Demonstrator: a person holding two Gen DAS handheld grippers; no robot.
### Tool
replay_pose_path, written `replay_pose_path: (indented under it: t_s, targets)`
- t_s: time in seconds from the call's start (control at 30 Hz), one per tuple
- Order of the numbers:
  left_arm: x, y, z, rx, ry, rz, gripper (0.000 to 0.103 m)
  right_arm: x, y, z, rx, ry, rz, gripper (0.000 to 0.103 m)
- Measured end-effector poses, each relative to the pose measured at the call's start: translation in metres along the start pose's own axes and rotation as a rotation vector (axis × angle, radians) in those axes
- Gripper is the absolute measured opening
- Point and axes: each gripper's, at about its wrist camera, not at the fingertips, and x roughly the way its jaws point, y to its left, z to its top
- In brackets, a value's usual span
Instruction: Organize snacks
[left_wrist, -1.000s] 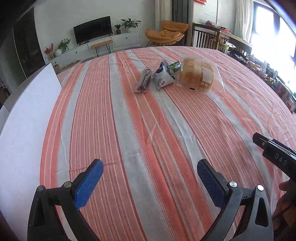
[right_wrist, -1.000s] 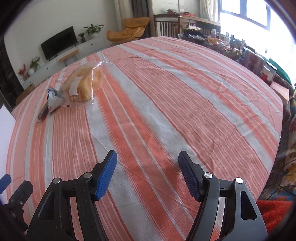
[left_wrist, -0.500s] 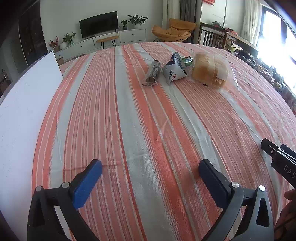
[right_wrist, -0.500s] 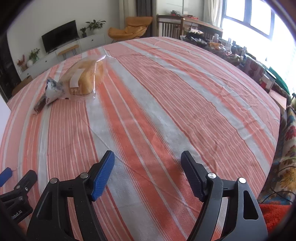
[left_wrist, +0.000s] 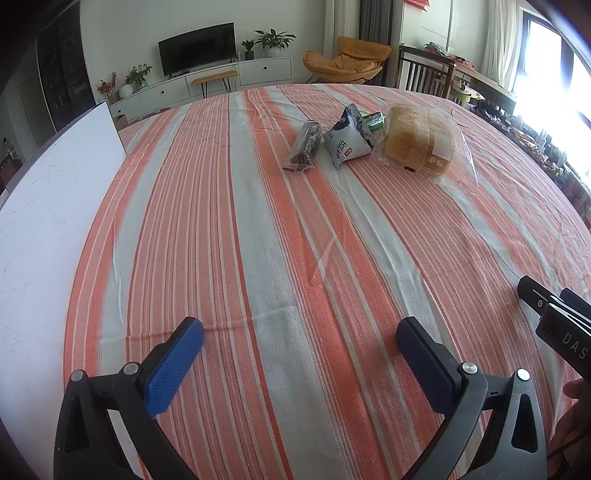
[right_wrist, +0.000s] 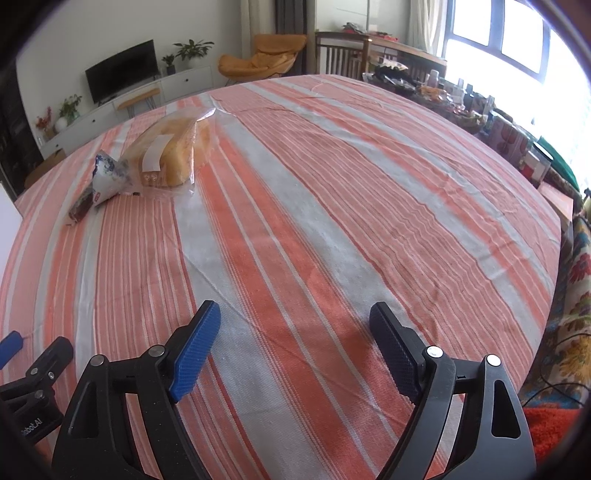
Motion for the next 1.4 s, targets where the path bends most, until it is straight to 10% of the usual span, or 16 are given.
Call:
replay_pose_path:
  t_s: [0.5,0.9,1.2,1.4]
  targets:
    - [0.002,0.001,0.006,0.005,0.059,-0.004,0.103,0.000,0.000,0.000,0.000,0.000,0.000,0.086]
    - [0.009,0.057,0.123,-0.173,0.058,-0.045,0.102,0.000,0.001,-0.001,-0.001,0.001,0.001,0.088]
    - [0.077,0.015,0.159,0.053,0.100,-0.016,0.075,0.000,0.001,-0.001,-0.002,0.001,0.001,0.088]
    - [0.090,0.024,0.151,0.014,0.079,-0.018,0.018,0.000,0.004,-0.001,-0.005,0.001,0.004,0.088]
